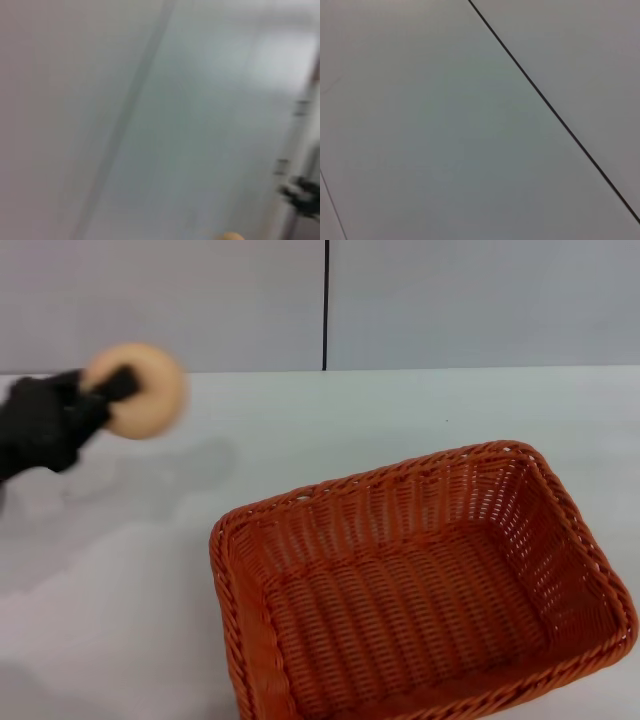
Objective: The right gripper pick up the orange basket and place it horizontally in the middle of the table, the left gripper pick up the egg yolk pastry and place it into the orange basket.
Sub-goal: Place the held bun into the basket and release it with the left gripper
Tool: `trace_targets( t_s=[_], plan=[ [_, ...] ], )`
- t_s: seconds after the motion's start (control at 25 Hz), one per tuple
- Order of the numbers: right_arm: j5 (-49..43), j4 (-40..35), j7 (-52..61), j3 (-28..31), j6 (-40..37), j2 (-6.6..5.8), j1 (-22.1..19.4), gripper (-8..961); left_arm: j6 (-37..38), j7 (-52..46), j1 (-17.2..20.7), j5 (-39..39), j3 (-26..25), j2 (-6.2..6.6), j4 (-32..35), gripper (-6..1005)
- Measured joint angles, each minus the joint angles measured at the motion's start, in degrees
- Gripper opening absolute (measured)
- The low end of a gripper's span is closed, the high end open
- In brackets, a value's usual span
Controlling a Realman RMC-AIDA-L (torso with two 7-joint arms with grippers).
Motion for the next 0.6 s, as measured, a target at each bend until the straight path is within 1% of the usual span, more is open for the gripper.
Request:
trace_targets(
  t_s=[0.04,0.08,0.12,0.16,0.2,0.24,0.28,0.32,0.36,0.4,0.48,0.6],
  plan=[
    [0.0,0.19,0.0,0.0,0.0,0.0,0.0,581,-3.69,-0.09,-1.13,-0.06,0.59,-0.4,0.03,94],
    [0.0,0.33,-0.01,0.0,0.0,0.0,0.01,581,-3.69,-0.09,-1.13,-0.06,0.59,-0.4,0.03,91],
    [0.0,0.42,-0.05,0.0,0.01,0.0,0.01,581,-8.15,-0.15,-2.96,-0.13,6.05,-1.47,-0.11,89],
    [0.01,0.49,-0.1,0.0,0.06,0.0,0.02,581,-8.87,-0.05,-4.0,-0.26,11.11,-1.83,0.17,86],
    [0.01,0.49,-0.1,0.0,0.06,0.0,0.02,581,-8.87,-0.05,-4.0,-0.26,11.11,-1.83,0.17,83],
    [0.01,0.5,-0.11,0.0,0.11,0.0,0.03,581,-8.84,0.06,-4.45,-0.26,13.08,-1.92,0.45,81],
    [0.01,0.54,-0.17,0.0,0.15,0.0,0.04,581,-7.98,0.3,-5.66,-0.3,17.96,-2.0,1.59,78],
    [-0.01,0.62,-0.27,0.0,0.21,0.0,0.07,581,-7.71,0.37,-6.03,-0.31,19.16,-2.04,1.98,76],
    [-0.09,0.88,-0.59,0.0,0.22,0.0,0.12,581,-7.09,0.62,-6.9,-0.32,21.97,-2.18,2.79,74],
    [-0.09,0.88,-0.59,0.0,0.22,0.0,0.12,581,-7.09,0.62,-6.9,-0.32,21.97,-2.18,2.79,72],
    [-0.24,1.05,-0.72,-0.01,0.21,0.0,0.16,580,-6.59,0.84,-7.65,-0.37,24.92,-2.3,3.09,68],
    [-0.31,1.06,-0.74,-0.07,0.16,0.0,0.19,579,-4.82,0.48,-8.08,-0.52,26.72,-2.44,3.29,71]
  ],
)
